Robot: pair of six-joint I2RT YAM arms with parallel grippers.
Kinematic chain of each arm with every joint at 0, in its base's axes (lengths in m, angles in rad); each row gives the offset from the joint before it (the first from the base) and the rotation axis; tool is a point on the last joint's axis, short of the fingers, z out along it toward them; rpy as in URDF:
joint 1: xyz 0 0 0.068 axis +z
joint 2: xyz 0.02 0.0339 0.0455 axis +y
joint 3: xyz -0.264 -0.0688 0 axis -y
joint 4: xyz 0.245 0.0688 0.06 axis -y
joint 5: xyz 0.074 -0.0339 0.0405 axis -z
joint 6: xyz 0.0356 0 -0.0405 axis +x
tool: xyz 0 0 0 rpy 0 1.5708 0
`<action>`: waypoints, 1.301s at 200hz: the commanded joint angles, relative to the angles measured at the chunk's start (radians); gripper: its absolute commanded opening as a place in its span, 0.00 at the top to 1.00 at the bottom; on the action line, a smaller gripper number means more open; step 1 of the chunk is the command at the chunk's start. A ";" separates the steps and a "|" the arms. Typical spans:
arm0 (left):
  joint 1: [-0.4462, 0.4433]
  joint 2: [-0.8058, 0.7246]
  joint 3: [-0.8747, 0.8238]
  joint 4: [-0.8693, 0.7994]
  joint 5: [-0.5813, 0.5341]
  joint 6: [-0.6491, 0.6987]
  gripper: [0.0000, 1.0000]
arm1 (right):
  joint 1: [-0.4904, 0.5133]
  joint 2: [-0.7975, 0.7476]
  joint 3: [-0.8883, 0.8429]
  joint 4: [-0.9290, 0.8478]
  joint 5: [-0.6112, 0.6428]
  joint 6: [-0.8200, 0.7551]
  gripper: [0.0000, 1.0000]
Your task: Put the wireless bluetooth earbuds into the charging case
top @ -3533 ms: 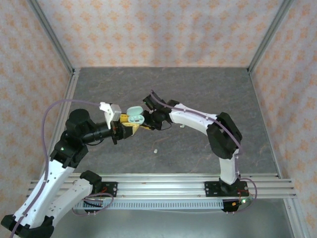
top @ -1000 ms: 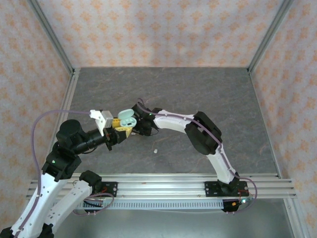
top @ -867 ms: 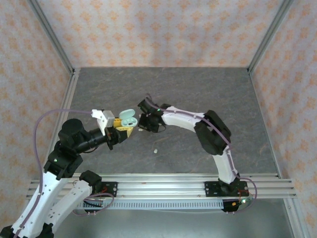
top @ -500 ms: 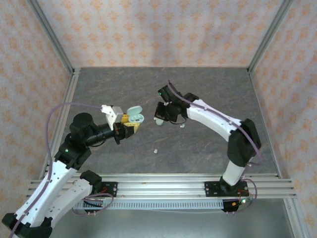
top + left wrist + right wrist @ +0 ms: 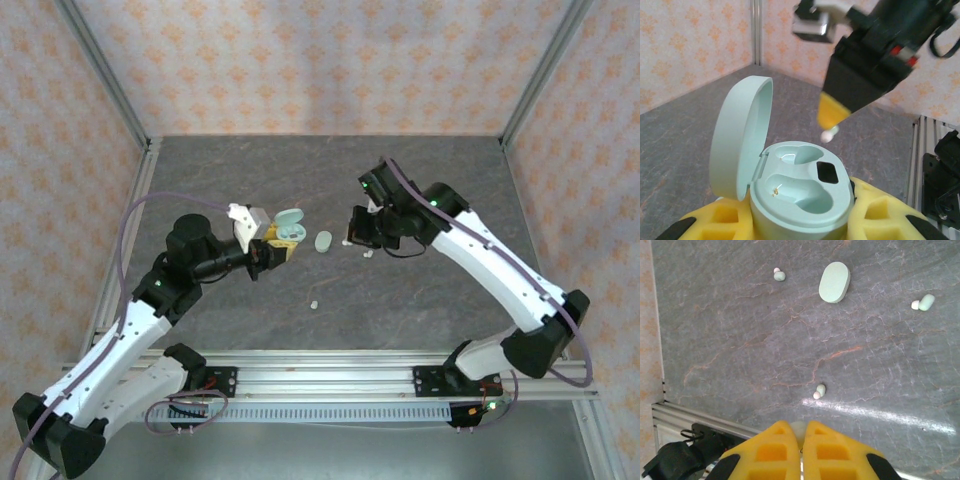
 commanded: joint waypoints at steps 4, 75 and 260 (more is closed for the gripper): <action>-0.011 0.008 0.024 0.071 -0.017 0.032 0.78 | 0.001 -0.038 0.060 -0.091 0.005 -0.008 0.92; -0.013 0.044 0.026 0.098 -0.016 0.032 0.78 | 0.131 -0.005 0.236 -0.065 -0.062 -0.045 0.92; -0.022 0.027 0.025 0.073 -0.032 0.045 0.78 | 0.188 0.269 0.519 -0.104 -0.062 -0.105 0.92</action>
